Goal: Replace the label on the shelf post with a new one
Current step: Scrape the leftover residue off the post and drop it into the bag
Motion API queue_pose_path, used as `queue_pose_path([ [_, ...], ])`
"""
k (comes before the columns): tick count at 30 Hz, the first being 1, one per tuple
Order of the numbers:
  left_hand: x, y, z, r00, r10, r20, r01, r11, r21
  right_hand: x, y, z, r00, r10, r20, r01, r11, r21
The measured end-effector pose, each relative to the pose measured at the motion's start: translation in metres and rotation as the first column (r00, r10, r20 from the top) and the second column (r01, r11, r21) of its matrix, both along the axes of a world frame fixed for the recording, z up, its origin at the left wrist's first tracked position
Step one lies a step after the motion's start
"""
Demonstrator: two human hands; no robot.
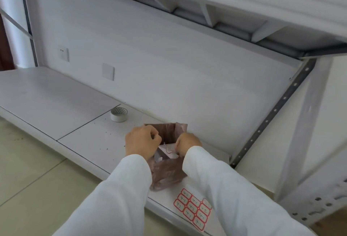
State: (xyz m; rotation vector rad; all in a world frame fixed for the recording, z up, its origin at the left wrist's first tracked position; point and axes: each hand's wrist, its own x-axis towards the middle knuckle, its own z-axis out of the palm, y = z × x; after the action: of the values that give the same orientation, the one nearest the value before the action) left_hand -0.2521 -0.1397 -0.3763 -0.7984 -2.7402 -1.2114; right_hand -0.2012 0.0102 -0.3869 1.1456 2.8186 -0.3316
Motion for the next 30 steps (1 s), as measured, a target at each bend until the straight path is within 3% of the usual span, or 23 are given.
queue_pose_path([
  [6, 0.009, 0.010, 0.004, 0.996, -0.034, -0.082, 0.044, 0.990, 0.131, 0.056, 0.000, 0.051, 0.989, 0.080, -0.121, -0.081, 0.997, -0.002],
  [13, 0.052, 0.029, 0.057, 0.882, -0.161, -0.443, 0.261, 0.949, 0.175, 0.153, -0.016, 0.167, 0.882, 0.325, -0.342, -0.250, 0.936, 0.247],
  [15, 0.089, 0.043, 0.090, 0.828, -0.219, -0.516, 0.372, 0.903, 0.214, 0.192, -0.013, 0.203, 0.822, 0.363, -0.439, -0.246, 0.921, 0.302],
  [17, 0.131, 0.056, 0.128, 0.714, -0.220, -0.664, 0.505, 0.819, 0.273, 0.232, -0.013, 0.231, 0.757, 0.399, -0.518, -0.238, 0.906, 0.350],
  [21, 0.200, 0.066, 0.211, 0.473, -0.031, -0.881, 0.710, 0.606, 0.360, 0.300, -0.025, 0.261, 0.551, 0.459, -0.697, -0.125, 0.871, 0.475],
  [23, 0.223, 0.068, 0.253, 0.447, 0.010, -0.894, 0.764, 0.517, 0.388, 0.324, -0.022, 0.277, 0.412, 0.448, -0.793, 0.010, 0.869, 0.495],
  [24, 0.232, 0.071, 0.273, 0.487, -0.018, -0.873, 0.760, 0.502, 0.414, 0.334, -0.017, 0.287, 0.354, 0.434, -0.829, 0.077, 0.869, 0.488],
  [26, 0.243, 0.078, 0.309, 0.589, -0.177, -0.788, 0.709, 0.581, 0.400, 0.349, -0.006, 0.305, 0.295, 0.399, -0.869, 0.188, 0.867, 0.462],
  [28, 0.244, 0.094, 0.327, 0.574, -0.362, -0.735, 0.636, 0.762, 0.121, 0.358, 0.003, 0.315, 0.312, 0.375, -0.873, 0.255, 0.852, 0.458],
  [30, 0.244, 0.105, 0.328, 0.538, -0.465, -0.703, 0.518, 0.840, -0.159, 0.361, 0.009, 0.317, 0.381, 0.380, -0.843, 0.277, 0.822, 0.497],
])
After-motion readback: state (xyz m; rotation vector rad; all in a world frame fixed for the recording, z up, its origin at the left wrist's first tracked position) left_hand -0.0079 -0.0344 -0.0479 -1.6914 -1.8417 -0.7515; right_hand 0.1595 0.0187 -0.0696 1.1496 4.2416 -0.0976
